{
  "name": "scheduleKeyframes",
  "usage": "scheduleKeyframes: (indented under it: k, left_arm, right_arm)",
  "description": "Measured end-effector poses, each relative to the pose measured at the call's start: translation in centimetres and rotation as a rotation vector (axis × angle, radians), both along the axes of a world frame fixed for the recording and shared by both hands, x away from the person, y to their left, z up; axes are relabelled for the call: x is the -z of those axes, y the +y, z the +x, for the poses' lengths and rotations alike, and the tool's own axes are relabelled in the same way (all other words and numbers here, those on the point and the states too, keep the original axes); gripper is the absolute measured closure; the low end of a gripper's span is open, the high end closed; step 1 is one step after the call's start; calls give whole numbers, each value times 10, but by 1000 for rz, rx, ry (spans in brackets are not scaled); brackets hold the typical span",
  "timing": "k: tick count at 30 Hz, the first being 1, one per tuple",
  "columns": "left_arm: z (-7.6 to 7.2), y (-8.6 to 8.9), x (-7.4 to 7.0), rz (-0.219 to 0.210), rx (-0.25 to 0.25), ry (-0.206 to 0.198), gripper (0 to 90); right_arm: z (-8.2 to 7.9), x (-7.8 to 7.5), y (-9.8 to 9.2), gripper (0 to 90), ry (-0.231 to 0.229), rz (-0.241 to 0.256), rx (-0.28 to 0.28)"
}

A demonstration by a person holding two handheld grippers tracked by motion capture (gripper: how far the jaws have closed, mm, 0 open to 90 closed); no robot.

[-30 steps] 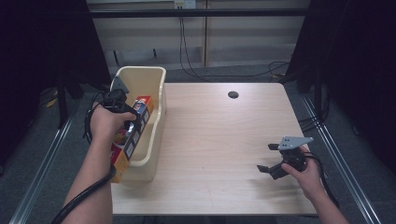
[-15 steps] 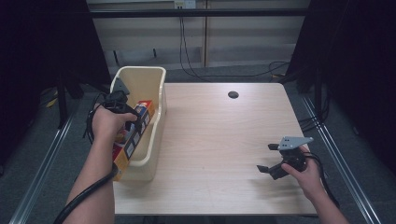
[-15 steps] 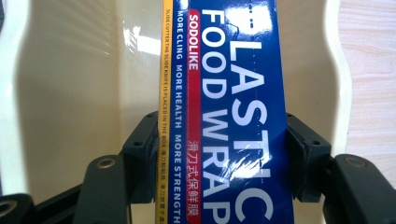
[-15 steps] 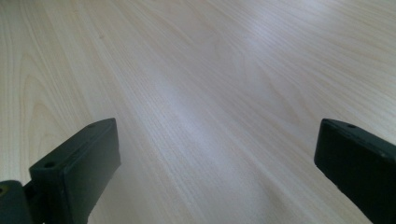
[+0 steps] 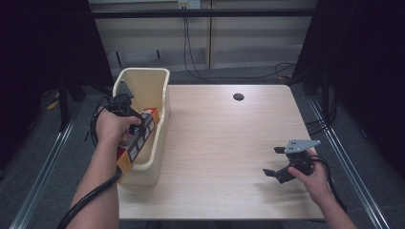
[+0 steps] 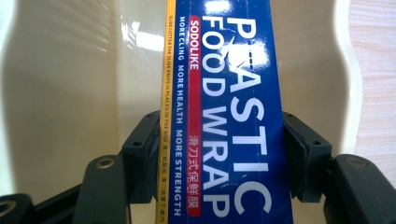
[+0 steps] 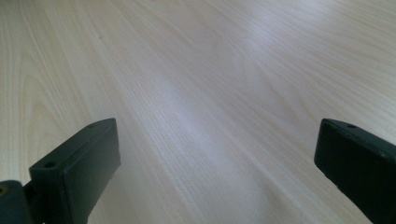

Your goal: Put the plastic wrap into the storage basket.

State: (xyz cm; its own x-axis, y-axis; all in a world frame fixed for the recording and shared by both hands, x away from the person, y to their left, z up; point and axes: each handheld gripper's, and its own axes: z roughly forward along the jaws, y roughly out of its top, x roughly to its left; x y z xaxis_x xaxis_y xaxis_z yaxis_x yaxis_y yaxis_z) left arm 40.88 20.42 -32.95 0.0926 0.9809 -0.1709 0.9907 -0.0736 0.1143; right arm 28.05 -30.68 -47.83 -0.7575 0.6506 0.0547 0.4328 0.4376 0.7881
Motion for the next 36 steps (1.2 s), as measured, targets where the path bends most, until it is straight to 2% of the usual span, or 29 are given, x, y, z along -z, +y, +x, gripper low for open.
scheduleKeyframes:
  k: [7,10,14,18,20,27,32,33,36]
  left_arm:
    - [0,-2,4,18,14,1,381]
    - [1,-1,-6,-10,-7,-46,380]
    - [0,-3,-23,-13,-2,-78,372]
    - [-1,-5,-31,-24,2,-95,356]
    - [-2,-6,-34,-51,16,-112,348]
    - [-2,-14,-41,-85,51,-163,305]
    - [-3,-25,-47,-111,84,-185,248]
    - [-3,-28,-48,-127,99,-195,231]
    - [-3,-33,-50,-130,112,-203,211]
  right_arm:
    - [0,0,0,0,2,3,-2]
    - [0,0,-1,0,0,2,-2]
    - [0,0,-1,0,0,0,-3]
    - [0,-1,0,0,-2,1,0]
    - [-1,-1,-1,0,-7,-2,3]
    - [-4,-2,-3,0,-11,-2,18]
    - [-4,-2,-3,0,-5,5,14]
    - [-4,-2,-3,0,-8,4,13]
    - [-4,-2,-3,0,-4,1,15]
